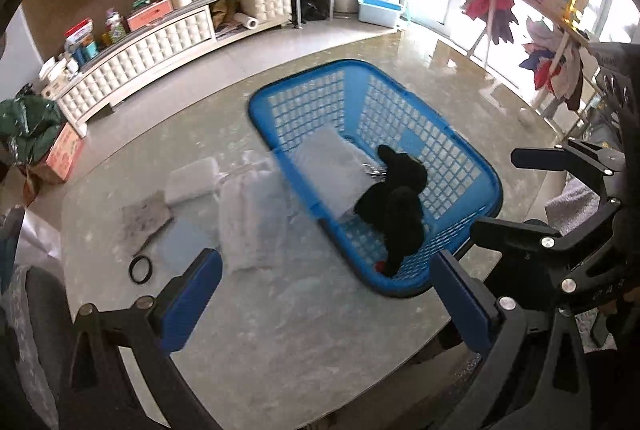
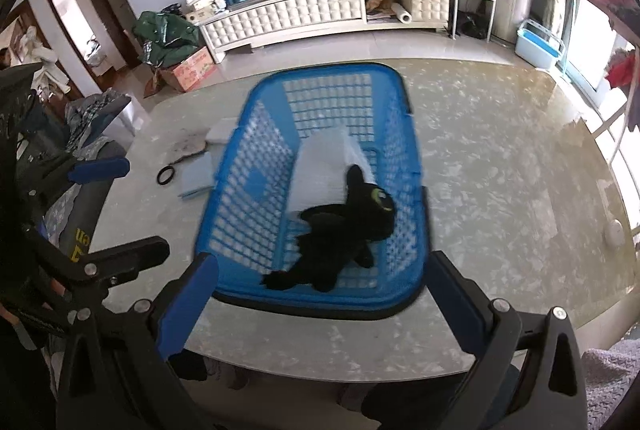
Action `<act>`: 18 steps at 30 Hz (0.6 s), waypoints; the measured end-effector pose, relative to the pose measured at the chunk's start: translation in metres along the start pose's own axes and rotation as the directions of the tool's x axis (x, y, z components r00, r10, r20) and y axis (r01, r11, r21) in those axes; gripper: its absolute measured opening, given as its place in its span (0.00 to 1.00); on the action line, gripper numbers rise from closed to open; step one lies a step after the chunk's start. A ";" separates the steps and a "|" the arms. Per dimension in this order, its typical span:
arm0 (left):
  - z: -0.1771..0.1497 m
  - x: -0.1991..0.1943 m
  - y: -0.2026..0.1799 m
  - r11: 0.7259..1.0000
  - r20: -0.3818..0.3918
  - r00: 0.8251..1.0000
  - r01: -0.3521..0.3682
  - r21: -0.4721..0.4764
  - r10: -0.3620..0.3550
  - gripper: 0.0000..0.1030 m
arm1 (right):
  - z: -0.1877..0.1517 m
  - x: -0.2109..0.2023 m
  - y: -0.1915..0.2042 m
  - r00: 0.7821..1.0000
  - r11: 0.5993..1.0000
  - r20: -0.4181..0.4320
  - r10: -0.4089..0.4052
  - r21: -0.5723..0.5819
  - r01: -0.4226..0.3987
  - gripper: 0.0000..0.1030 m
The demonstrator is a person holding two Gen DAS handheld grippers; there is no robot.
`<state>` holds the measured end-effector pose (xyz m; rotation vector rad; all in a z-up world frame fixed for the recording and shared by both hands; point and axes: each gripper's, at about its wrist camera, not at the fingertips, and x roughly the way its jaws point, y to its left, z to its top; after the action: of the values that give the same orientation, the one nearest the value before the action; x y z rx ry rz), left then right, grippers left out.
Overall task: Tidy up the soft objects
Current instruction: 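Withdraw the left gripper while the right gripper moves toward the white fluffy cloth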
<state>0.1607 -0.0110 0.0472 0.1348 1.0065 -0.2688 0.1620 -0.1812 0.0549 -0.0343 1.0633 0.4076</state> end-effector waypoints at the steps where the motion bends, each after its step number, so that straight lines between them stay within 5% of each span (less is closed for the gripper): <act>1: -0.003 -0.003 0.006 1.000 0.004 1.000 -0.002 -0.010 0.002 1.00 | 0.001 0.000 0.003 1.000 1.000 0.001 -0.003 -0.007 0.003 0.99; 18: -0.063 -0.030 0.113 0.978 0.018 0.997 -0.074 -0.197 0.079 1.00 | 0.030 0.053 0.108 0.998 0.980 -0.051 0.030 -0.193 -0.040 0.99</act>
<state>0.1262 0.1169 0.0375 -0.0094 0.9949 -0.0999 0.1729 -0.0582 0.0426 -0.2002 1.0691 0.5437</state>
